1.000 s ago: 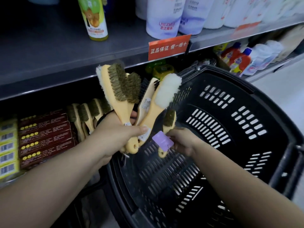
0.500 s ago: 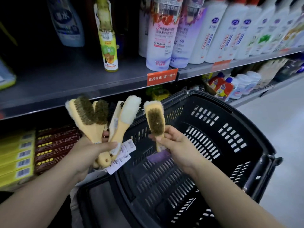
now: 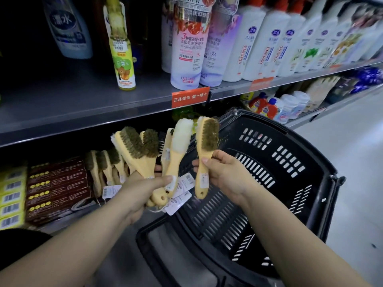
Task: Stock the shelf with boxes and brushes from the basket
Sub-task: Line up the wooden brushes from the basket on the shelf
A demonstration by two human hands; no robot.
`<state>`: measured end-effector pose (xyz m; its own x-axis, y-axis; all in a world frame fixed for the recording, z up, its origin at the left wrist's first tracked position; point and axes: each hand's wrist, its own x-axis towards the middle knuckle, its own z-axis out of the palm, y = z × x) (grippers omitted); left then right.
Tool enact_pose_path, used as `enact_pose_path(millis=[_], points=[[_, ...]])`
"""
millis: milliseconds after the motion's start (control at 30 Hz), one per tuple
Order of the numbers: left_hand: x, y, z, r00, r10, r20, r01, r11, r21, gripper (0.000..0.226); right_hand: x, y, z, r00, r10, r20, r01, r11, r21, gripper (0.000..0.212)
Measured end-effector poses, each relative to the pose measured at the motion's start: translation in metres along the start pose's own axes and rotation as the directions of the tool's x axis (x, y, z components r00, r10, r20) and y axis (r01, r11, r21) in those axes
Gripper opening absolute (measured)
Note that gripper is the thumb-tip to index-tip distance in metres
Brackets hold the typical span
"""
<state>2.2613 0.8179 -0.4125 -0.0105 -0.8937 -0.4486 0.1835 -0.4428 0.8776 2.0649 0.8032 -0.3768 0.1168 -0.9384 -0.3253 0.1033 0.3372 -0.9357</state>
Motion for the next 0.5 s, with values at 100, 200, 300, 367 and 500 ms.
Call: enact_pose_path(millis=[100,200,300,367,500], points=[[-0.003,-0.005,0.022,0.998,-0.025,0.064,0.031,0.994,-0.105,0.025,0.002,-0.006,-0.002,0.999,0.031,-0.013,-0.03,0.998,0.046,0.012],[-0.004,-0.007,0.032,0.995,-0.076,0.067,0.087,0.978,-0.187,0.027,0.005,-0.007,0.004,0.999,0.05,-0.018,-0.047,0.993,0.109,0.013],[-0.001,-0.004,0.02,0.994,-0.106,0.001,0.104,0.974,-0.204,0.019,0.012,-0.007,0.022,0.996,0.085,0.009,-0.085,0.974,0.211,0.014],[0.003,-0.001,0.004,0.99,-0.13,-0.06,0.111,0.963,-0.246,0.007,0.021,-0.004,0.042,0.993,0.097,0.074,-0.114,0.949,0.293,0.021],[0.019,-0.005,-0.035,0.959,-0.205,-0.194,0.16,0.961,-0.225,0.011,0.043,0.022,0.094,0.977,0.182,0.114,-0.212,0.894,0.394,0.024]])
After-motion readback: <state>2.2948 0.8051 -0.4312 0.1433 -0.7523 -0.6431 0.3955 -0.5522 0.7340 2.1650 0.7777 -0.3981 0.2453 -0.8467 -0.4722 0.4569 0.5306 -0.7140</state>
